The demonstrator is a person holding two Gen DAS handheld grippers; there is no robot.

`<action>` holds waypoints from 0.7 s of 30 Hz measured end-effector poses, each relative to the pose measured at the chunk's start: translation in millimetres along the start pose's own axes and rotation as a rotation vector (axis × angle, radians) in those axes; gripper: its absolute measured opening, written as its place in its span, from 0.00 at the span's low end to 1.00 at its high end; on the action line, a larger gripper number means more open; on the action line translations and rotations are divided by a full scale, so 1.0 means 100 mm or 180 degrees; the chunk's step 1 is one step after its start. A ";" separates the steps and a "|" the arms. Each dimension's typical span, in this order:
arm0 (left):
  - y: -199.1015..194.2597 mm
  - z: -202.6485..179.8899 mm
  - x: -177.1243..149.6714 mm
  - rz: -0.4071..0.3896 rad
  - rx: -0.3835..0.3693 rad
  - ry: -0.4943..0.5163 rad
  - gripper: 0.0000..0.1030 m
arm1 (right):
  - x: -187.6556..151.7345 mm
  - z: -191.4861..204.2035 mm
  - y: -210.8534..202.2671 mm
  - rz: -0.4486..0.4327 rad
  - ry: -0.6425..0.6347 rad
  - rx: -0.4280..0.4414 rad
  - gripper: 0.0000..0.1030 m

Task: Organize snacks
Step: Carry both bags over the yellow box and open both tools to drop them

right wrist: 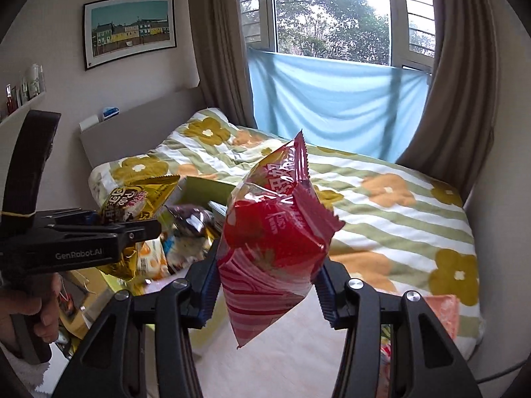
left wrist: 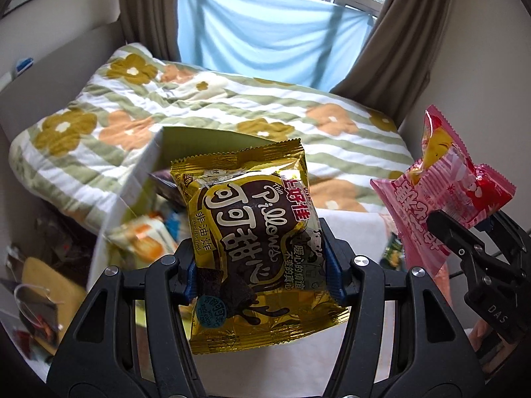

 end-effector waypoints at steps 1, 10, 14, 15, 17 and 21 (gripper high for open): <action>0.05 0.11 0.05 0.0017 0.0011 0.0013 0.53 | 0.02 0.07 0.10 0.0018 0.0025 -0.0001 0.45; 0.71 0.78 0.10 0.0470 -0.0157 0.0260 0.53 | -0.02 0.46 0.68 0.0252 0.0291 -0.0132 0.45; 0.97 0.89 0.05 0.0608 -0.0208 0.0399 0.64 | -0.07 0.50 0.83 0.0362 0.0341 -0.0234 0.45; 1.01 0.90 0.03 0.0624 -0.0199 0.0433 0.87 | -0.09 0.50 0.85 0.0385 0.0351 -0.0255 0.45; 1.04 0.93 0.03 0.0578 -0.0176 0.0476 1.00 | -0.13 0.48 0.89 0.0441 0.0371 -0.0288 0.45; 0.94 1.07 -0.01 0.0588 -0.0233 0.0432 1.00 | -0.18 0.47 0.97 0.0532 0.0364 -0.0302 0.45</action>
Point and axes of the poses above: each gripper's, at about its wrist camera, not at the fingertips, and y roughly the way its jaws point, z to its left, x to its top, the point moved 10 cm from there along y, roughly the way its jaws point, and after that the axes turned 12 degrees about -z, right-handed, at the moved point
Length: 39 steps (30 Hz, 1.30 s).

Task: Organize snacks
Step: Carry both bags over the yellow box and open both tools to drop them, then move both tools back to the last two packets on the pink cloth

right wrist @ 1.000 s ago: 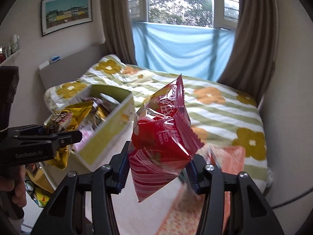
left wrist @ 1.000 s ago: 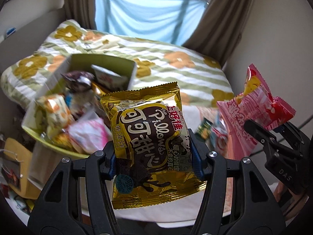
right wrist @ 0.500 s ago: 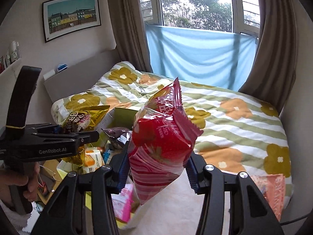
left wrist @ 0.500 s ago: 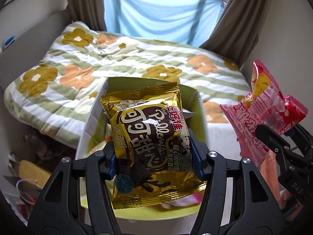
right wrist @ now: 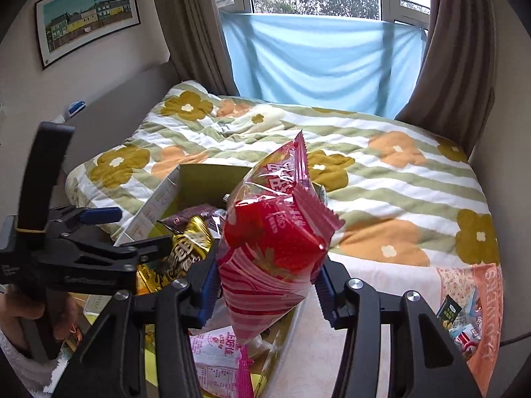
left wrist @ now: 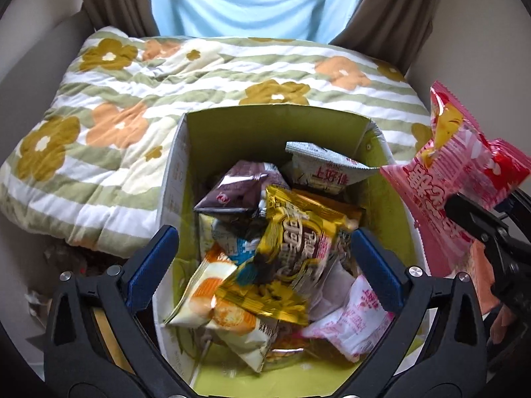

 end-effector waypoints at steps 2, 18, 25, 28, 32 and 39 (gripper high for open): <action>-0.08 0.09 -0.06 -0.0026 0.0005 -0.0125 1.00 | -0.03 0.01 0.01 0.0027 -0.0045 0.0015 0.45; -0.33 0.36 -0.26 -0.0136 0.0208 -0.0406 1.00 | -0.17 0.20 -0.01 0.0126 -0.0216 0.0119 0.78; -0.40 0.34 -0.33 -0.0161 0.0144 -0.0421 1.00 | -0.21 0.10 -0.18 0.0076 -0.0108 -0.0021 0.78; -0.44 0.28 -0.29 -0.0202 0.0112 -0.0364 1.00 | -0.18 0.11 -0.25 0.0007 -0.0076 -0.0067 0.78; -0.47 0.15 -0.21 -0.0246 0.0020 -0.0266 1.00 | -0.13 0.08 -0.38 -0.0113 0.0081 -0.0131 0.78; -0.55 -0.31 -0.05 -0.0392 -0.0286 0.0071 1.00 | -0.15 -0.28 -0.65 -0.0255 0.0377 -0.0451 0.78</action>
Point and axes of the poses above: each gripper's, at about its wrist camera, not at the fingertips, and y roughly the way its jaws point, z to its left, x to its top, the point moved 10 cm from there along y, roughly the way its jaws point, and after that the axes turned 12 degrees about -z, right-handed, at the moved point
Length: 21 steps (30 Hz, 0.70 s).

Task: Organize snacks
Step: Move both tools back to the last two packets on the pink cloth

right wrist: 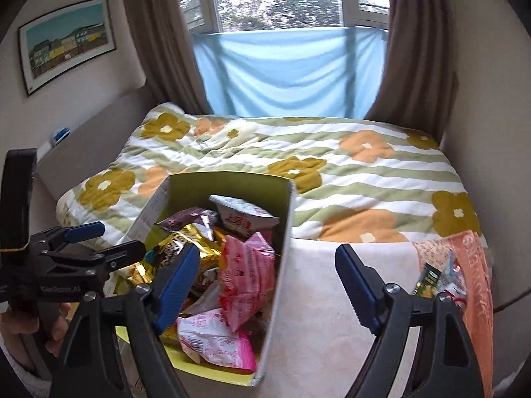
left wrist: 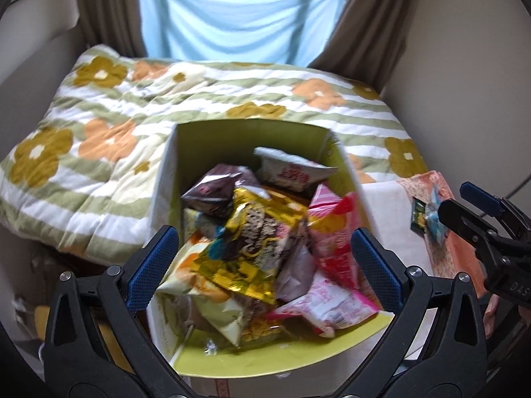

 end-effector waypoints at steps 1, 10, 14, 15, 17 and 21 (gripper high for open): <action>-0.01 -0.08 0.03 -0.0026 -0.0038 0.0037 1.00 | 0.00 -0.10 -0.05 -0.0011 0.0041 -0.0061 0.78; 0.02 -1.08 0.18 -0.0066 -0.0406 0.0379 1.00 | 0.09 -1.16 -0.42 -0.0107 0.0332 -0.0540 0.78; 0.14 -1.66 0.15 0.0006 -0.0567 0.0513 1.00 | 0.02 -1.67 -0.56 -0.0033 0.0441 -0.0676 0.78; 0.20 -1.81 0.13 0.0042 -0.0592 0.0559 1.00 | -0.01 -1.78 -0.59 -0.0013 0.0463 -0.0698 0.78; 0.33 -2.07 0.07 0.0115 -0.0609 0.0631 1.00 | -0.06 -2.01 -0.62 0.0045 0.0515 -0.0728 0.78; 0.60 -2.47 -0.07 0.0278 -0.0612 0.0721 1.00 | -0.19 -2.40 -0.61 0.0129 0.0799 -0.0567 0.78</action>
Point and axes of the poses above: each gripper's, at about its wrist camera, not at the fingertips, and y roughly the way its jaws point, z to its left, x to its top, the point moved 10 cm from there along y, roughly the way its jaws point, and after that the axes turned 12 degrees about -z, right-handed, at the moved point
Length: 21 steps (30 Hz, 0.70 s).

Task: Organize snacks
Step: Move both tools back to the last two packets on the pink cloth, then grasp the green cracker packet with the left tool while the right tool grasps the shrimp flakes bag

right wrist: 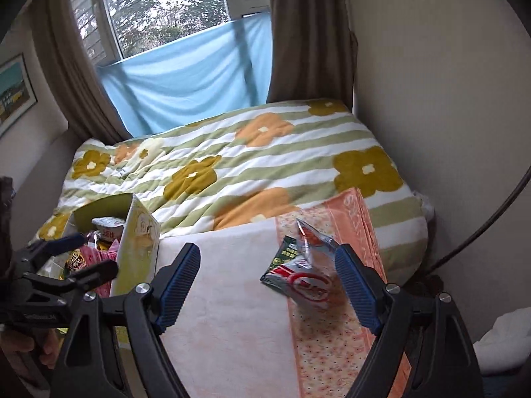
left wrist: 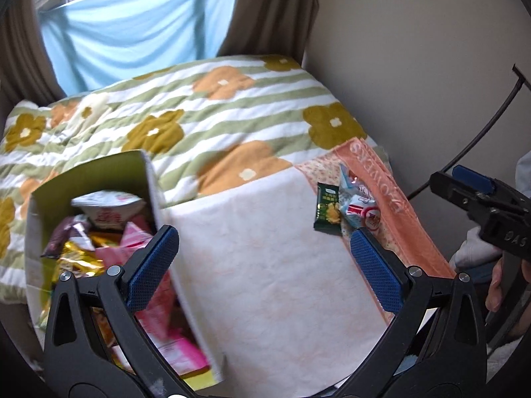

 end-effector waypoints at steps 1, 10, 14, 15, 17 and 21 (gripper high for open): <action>0.12 -0.08 -0.02 0.0055 0.0016 0.0028 1.00 | -0.02 -0.06 0.04 0.0059 0.0057 0.0049 0.78; 0.99 -0.49 -0.40 0.0535 0.0174 0.0230 1.00 | -0.27 -0.48 0.54 0.0454 0.0301 0.0508 1.00; 1.32 -0.65 -0.54 0.0723 0.0144 0.0381 1.00 | -0.47 -0.63 0.84 0.0875 0.0605 0.0596 1.00; 1.39 -0.69 -0.56 0.0752 0.0130 0.0433 1.00 | -0.51 -0.67 0.89 0.0927 0.0751 0.0619 1.00; 1.54 -0.78 -0.60 0.0808 0.0062 0.0517 1.00 | -0.57 -0.71 0.98 0.0997 0.1063 0.0709 1.00; 1.81 -0.94 -0.68 0.0898 -0.0042 0.0706 0.99 | -0.67 -0.74 1.13 0.1110 0.1367 0.0734 1.00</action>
Point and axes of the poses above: each gripper's, at about its wrist camera, not at the fingertips, and y roughly the way its jaws point, z to its left, x to its top, the point moved 10 cm from there along y, roughly the way its jaws point, and after that the axes turned 12 degrees about -z, right-handed, at the moved point
